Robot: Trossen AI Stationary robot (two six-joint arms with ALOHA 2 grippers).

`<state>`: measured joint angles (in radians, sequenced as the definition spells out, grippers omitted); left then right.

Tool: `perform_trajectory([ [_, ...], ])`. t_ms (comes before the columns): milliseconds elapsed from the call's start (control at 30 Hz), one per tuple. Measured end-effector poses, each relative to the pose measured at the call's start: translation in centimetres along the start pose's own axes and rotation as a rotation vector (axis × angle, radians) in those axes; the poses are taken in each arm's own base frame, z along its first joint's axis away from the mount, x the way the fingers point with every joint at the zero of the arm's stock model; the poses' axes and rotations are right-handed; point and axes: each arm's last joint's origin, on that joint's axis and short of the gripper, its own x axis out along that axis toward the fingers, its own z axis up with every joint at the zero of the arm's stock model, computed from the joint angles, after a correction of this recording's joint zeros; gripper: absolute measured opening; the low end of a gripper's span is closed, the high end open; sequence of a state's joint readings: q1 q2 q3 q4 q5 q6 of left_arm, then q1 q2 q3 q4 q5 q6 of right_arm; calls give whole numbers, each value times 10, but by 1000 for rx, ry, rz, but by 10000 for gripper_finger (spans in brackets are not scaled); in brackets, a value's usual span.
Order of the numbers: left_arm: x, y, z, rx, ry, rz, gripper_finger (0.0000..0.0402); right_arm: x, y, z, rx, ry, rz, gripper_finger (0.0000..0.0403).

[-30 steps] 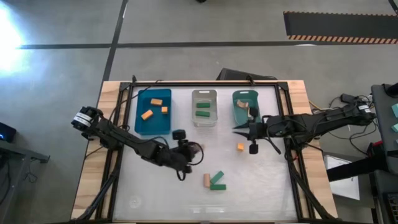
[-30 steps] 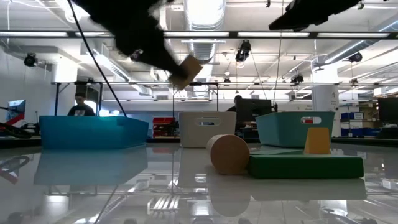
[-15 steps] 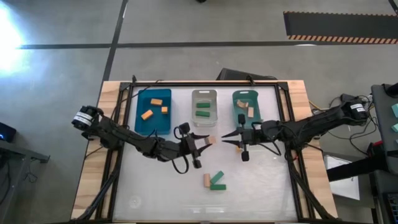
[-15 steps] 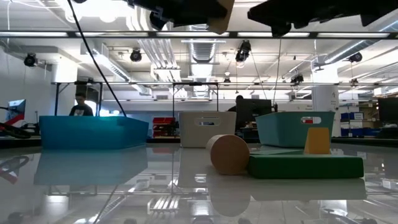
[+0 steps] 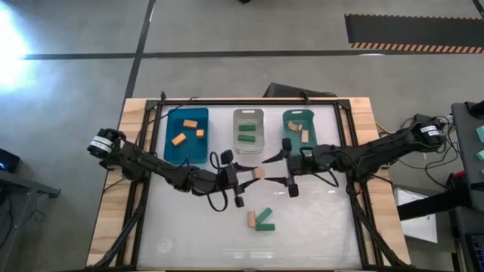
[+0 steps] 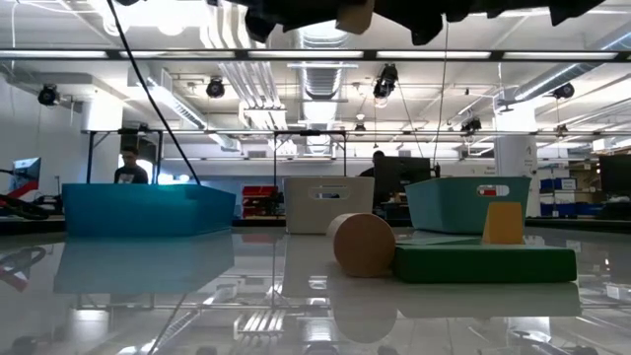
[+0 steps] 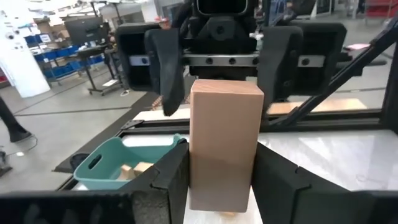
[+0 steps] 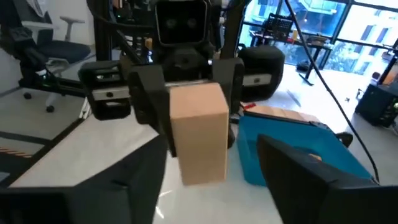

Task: Sort & place blocks by color
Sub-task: Put the brown block into the green bin

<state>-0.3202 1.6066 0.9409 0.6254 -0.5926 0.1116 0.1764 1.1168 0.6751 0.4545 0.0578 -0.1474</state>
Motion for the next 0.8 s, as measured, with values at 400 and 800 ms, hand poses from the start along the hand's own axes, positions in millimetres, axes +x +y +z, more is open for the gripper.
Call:
perform_trajectory([
  [400,2,2,2,-13,-25,9,127,21,1,16,-37,-37,74,262],
  [800,1,2,3,-23,-34,2,132,19,0,17,-56,-28,30,119],
])
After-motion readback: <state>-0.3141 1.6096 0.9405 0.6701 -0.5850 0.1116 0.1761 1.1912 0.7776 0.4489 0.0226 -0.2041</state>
